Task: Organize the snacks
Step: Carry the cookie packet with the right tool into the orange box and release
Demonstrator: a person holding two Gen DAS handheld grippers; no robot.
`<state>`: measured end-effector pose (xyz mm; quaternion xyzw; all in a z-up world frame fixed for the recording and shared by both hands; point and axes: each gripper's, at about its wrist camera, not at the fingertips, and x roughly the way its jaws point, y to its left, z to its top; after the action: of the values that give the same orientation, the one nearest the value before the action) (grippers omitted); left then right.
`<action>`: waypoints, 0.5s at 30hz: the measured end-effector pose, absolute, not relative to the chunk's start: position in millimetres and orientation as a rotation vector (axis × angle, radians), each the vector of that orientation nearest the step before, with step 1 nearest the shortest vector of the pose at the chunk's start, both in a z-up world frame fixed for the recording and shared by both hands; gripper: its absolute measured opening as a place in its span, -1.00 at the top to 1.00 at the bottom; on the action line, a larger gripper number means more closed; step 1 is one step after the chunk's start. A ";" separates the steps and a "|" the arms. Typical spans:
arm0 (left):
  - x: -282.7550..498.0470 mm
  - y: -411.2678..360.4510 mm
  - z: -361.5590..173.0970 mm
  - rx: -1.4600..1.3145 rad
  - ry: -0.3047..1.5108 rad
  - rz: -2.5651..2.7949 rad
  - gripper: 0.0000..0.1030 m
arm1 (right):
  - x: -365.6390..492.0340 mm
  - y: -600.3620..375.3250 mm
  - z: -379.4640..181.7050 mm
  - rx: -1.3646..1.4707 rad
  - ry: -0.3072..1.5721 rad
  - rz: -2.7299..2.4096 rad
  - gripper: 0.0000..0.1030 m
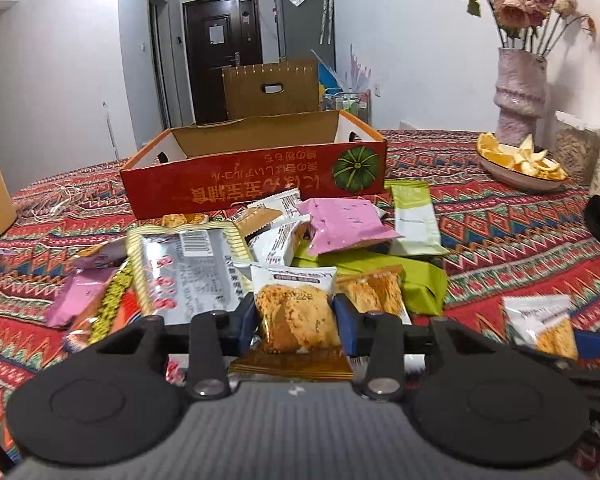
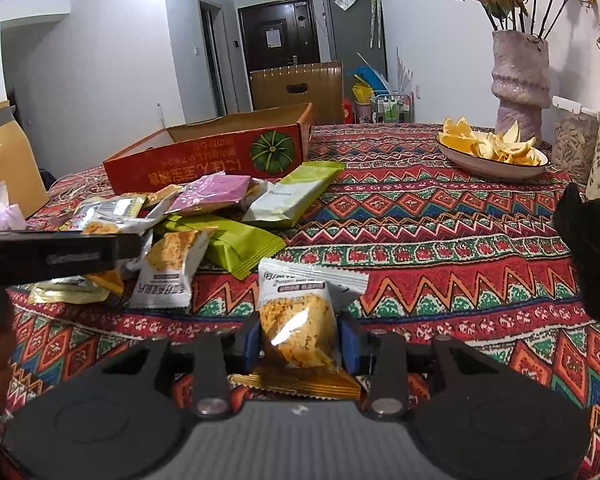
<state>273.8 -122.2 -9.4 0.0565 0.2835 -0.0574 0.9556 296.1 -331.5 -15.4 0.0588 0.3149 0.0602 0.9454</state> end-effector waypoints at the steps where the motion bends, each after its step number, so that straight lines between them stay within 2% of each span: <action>1: 264.7 -119.1 -5.5 0.110 0.572 -0.129 0.20 | 291.6 -330.8 -14.6 0.124 0.639 0.130 0.24; 15: 159.6 -52.9 24.5 0.079 0.517 -0.116 0.21 | 213.8 -290.7 12.1 0.093 0.574 0.204 0.24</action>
<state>159.6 -52.9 24.5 0.0388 0.2552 -0.0573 0.9644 213.8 -290.7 12.1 0.0456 0.2825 0.1004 0.9529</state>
